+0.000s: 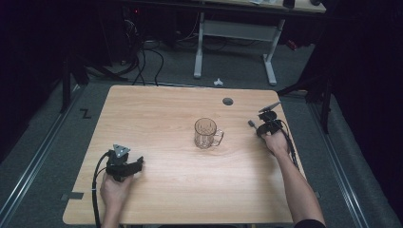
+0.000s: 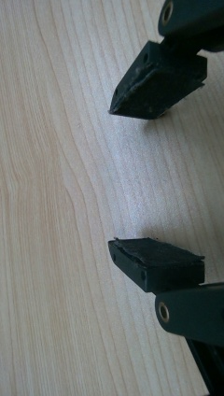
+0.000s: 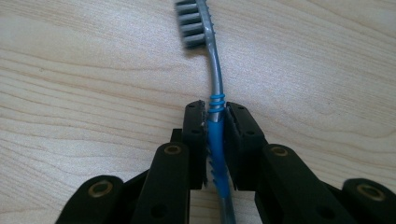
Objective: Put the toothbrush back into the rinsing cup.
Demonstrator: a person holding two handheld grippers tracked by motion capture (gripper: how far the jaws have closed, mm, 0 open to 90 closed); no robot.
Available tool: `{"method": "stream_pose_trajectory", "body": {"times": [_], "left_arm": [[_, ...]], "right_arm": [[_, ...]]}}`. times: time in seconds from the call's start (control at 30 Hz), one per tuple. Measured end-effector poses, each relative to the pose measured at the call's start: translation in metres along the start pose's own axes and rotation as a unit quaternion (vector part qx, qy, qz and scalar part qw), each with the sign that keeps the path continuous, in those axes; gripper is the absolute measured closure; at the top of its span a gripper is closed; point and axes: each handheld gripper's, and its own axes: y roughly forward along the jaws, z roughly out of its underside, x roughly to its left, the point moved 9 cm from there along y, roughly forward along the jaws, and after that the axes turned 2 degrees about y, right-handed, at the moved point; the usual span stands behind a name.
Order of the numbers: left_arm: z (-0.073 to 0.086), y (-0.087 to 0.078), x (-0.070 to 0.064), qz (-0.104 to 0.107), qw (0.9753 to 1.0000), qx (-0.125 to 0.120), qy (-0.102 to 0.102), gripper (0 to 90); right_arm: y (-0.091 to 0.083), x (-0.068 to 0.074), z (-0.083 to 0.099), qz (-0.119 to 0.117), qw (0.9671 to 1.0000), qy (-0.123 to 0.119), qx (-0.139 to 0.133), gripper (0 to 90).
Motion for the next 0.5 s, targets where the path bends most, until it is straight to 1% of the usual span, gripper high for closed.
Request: {"method": "stream_pose_trajectory", "body": {"times": [0.3, 0.5], "left_arm": [[0.0000, 0.0000, 0.0000, 0.000, 1.0000, 0.000, 0.000, 29.8], [0.0000, 0.0000, 0.0000, 0.000, 1.0000, 0.000, 0.000, 29.8]], "right_arm": [[-0.0011, 0.0013, 0.0010, -0.003, 1.0000, -0.004, -0.001, 79.5], [-0.0082, 0.0072, -0.0010, -0.013, 0.9997, -0.010, -0.016, 79.5]]}}
